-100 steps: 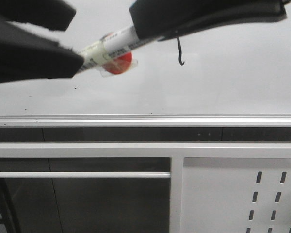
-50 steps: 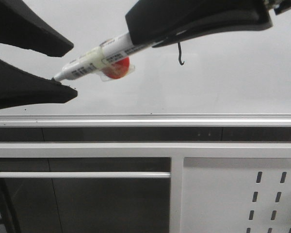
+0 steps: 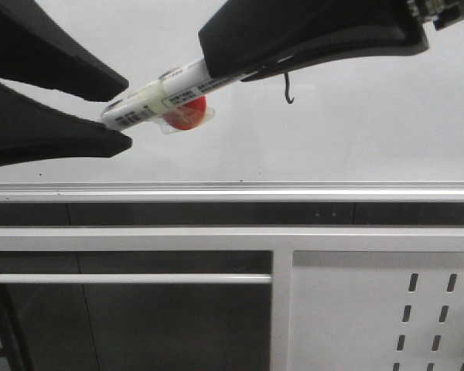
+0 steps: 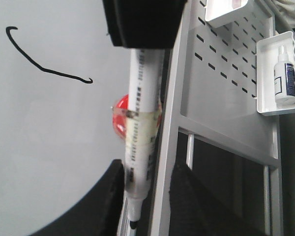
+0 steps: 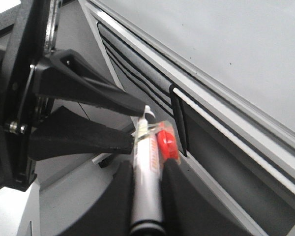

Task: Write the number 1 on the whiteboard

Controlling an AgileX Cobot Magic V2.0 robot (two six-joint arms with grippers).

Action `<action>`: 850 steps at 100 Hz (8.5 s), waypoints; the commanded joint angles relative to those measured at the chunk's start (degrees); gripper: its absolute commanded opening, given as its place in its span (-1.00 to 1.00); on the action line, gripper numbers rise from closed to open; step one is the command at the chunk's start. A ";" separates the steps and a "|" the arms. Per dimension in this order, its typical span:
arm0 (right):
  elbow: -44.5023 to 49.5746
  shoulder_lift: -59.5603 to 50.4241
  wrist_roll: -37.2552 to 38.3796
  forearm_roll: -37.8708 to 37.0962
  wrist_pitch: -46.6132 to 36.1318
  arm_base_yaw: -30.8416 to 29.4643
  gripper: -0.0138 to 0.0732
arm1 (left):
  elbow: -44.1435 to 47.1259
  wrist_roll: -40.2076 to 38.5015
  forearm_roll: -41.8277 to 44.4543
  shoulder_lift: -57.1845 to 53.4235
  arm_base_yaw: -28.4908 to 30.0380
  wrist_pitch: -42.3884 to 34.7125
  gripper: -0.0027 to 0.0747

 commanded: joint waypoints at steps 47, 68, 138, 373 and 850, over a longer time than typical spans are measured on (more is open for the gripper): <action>-1.98 -0.61 -0.10 1.87 0.26 0.05 -0.82 | -1.79 -0.47 0.11 -0.44 -0.44 1.26 -0.48; -1.98 -0.61 -0.10 1.96 0.47 0.05 -0.83 | -1.79 -0.47 0.11 -0.44 -0.44 1.26 -0.48; -1.98 -0.61 -0.10 1.96 0.08 0.16 -0.83 | -1.79 -0.47 0.11 -0.44 -0.44 1.26 -0.98; -0.09 -6.13 -0.10 1.16 -11.11 0.05 0.81 | 5.95 -99.37 15.79 10.94 -20.43 60.07 -0.98; -0.09 -5.79 -0.10 -1.60 -10.70 0.05 0.81 | -15.04 -83.41 16.02 18.06 17.21 3.11 -0.94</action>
